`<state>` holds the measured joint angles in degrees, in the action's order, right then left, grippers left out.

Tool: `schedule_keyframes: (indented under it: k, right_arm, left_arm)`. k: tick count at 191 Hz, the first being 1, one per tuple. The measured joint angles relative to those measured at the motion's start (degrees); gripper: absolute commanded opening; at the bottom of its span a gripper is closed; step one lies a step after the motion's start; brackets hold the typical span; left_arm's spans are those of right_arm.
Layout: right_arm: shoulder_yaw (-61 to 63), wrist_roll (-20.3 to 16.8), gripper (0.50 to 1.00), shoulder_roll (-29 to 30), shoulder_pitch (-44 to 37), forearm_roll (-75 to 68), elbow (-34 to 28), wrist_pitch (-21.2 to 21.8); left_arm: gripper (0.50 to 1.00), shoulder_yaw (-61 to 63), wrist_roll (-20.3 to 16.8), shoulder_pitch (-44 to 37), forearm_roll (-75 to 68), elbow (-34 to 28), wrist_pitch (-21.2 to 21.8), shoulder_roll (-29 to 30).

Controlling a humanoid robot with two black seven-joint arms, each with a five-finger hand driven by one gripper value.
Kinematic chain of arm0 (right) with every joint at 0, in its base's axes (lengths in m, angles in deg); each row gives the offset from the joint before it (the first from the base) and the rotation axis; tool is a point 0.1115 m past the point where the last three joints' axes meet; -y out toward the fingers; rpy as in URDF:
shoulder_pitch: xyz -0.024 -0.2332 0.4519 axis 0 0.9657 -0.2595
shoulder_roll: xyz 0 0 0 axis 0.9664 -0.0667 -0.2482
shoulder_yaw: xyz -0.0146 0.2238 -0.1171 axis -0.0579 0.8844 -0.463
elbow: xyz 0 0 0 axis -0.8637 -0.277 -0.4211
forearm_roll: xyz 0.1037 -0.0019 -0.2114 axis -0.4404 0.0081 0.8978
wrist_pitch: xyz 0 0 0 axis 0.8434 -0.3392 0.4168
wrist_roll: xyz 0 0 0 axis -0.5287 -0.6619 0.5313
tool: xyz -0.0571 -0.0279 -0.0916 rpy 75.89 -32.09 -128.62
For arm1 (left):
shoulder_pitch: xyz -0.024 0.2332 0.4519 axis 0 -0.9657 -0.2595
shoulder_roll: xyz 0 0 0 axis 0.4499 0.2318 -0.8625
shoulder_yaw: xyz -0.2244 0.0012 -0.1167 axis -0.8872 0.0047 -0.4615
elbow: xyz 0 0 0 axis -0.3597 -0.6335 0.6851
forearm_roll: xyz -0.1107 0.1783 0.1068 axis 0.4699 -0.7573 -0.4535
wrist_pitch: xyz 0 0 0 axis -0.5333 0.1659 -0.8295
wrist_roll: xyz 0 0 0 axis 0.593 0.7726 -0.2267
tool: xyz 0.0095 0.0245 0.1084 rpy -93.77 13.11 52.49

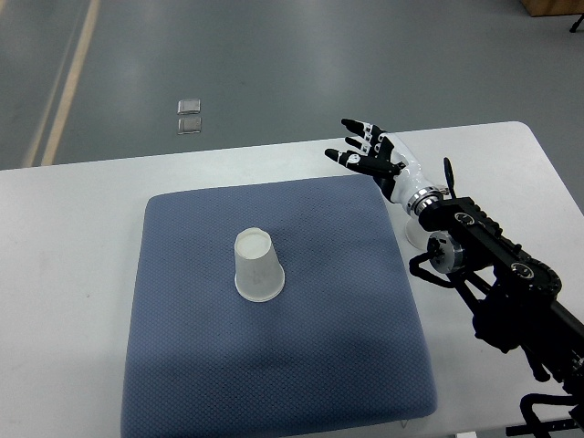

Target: Stack paper cups

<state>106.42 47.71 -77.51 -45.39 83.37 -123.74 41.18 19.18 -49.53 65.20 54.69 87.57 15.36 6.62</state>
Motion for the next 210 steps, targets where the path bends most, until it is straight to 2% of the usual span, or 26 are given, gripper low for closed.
schedule_keyframes:
  k: [210]
  right_arm:
    - [0.1, 0.1, 0.924, 0.1, -0.1, 0.0, -0.1, 0.0]
  left_arm:
    - [1.0, -0.1, -0.5, -0.1, 0.0, -0.7, 0.0, 0.0]
